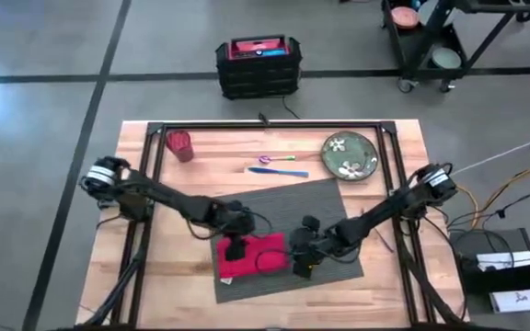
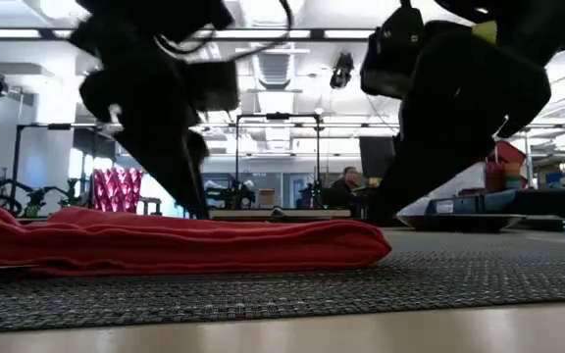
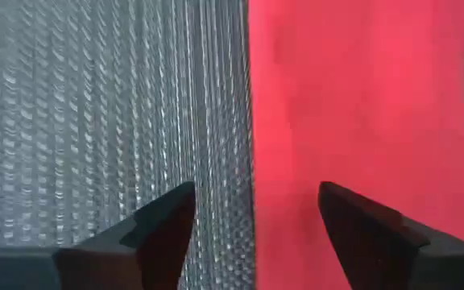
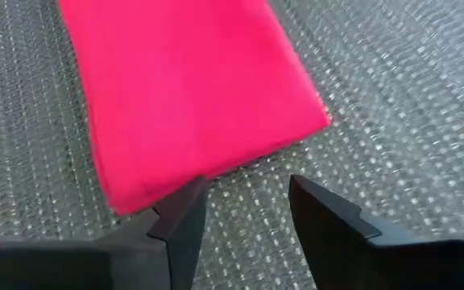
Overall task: Set table place
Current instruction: Put the red napkin on the left side of the gray table mat
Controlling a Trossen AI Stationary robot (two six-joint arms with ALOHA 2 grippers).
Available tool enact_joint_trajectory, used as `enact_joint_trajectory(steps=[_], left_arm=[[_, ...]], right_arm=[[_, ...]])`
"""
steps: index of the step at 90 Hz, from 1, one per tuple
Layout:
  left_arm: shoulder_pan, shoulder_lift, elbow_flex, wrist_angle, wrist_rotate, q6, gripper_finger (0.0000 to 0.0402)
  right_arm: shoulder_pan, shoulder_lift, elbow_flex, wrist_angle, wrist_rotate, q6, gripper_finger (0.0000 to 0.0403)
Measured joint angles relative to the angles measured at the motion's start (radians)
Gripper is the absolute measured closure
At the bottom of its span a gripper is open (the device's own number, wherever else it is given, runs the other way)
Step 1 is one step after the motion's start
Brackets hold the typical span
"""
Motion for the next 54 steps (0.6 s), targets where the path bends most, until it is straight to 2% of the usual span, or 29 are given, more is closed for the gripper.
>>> enact_joint_trajectory(steps=[12,22,36,54], left_arm=[[0.012,0.057,0.037,0.017,0.082,0.021,0.0159],[0.006,0.069,0.057,0.011,0.101,0.022,0.0192],[0.003,0.044,0.068,-0.004,0.113,0.01,0.0234],[-0.011,0.043,0.069,0.012,0.127,0.009,0.0255]], right_arm=[[0.001,0.013,-0.005,0.004,0.037,-0.003,0.0226],[0.001,0.028,-0.017,0.012,0.077,-0.003,0.023],[-0.004,0.044,-0.025,0.021,0.077,0.01,0.0236],[-0.006,0.065,-0.039,0.02,0.077,0.052,0.0244]])
